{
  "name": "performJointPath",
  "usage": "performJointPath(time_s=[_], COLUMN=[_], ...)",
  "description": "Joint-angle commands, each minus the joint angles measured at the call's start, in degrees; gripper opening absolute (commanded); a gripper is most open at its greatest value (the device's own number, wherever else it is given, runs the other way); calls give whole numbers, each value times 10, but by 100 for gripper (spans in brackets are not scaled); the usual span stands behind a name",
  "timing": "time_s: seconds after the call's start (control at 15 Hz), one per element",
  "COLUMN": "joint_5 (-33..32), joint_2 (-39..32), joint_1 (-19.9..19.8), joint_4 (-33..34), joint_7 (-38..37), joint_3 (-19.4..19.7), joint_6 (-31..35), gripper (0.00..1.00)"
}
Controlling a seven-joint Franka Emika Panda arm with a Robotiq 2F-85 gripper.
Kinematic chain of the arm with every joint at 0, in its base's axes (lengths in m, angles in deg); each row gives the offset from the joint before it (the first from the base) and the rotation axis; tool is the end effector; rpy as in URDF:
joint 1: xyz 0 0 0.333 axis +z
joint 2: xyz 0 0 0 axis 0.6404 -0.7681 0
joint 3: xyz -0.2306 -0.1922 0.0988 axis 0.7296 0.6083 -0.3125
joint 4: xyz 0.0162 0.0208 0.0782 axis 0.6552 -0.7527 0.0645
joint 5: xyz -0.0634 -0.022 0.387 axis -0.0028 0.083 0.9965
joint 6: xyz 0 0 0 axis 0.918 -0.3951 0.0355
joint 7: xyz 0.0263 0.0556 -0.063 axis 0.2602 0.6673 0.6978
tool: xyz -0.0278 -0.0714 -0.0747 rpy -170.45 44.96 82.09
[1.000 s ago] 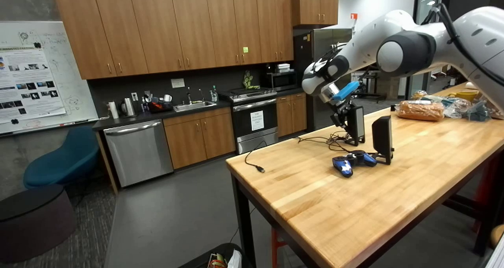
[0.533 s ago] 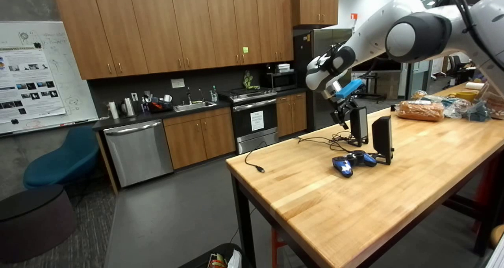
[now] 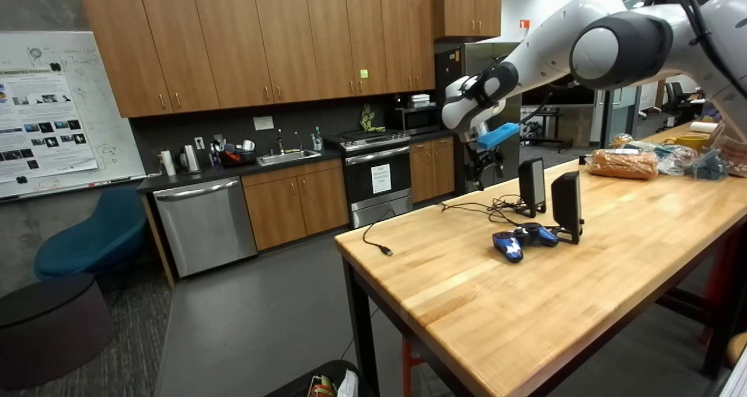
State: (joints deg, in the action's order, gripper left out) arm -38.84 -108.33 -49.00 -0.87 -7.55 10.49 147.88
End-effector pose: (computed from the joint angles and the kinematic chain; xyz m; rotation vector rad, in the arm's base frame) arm 0.6921 -0.1952 0.3593 2.8662 -0.1398 -0.2089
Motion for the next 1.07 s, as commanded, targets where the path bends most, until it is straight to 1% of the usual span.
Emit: performJointPath(time_s=[0.0, 0.33, 0.53, 0.73, 1.0], joint_5=[13, 25, 36, 45, 56], joint_2=[-2, -34, -63, -100, -149], joint_1=[18, 50, 64, 72, 71], joint_4=[12, 45, 77, 120, 195], joint_7=[-25, -69, -94, -111, -118], joint_3=[-7, -15, -19, -20, -18], joint_6=[27, 49, 55, 57, 50], gripper=[100, 100, 100, 100, 100])
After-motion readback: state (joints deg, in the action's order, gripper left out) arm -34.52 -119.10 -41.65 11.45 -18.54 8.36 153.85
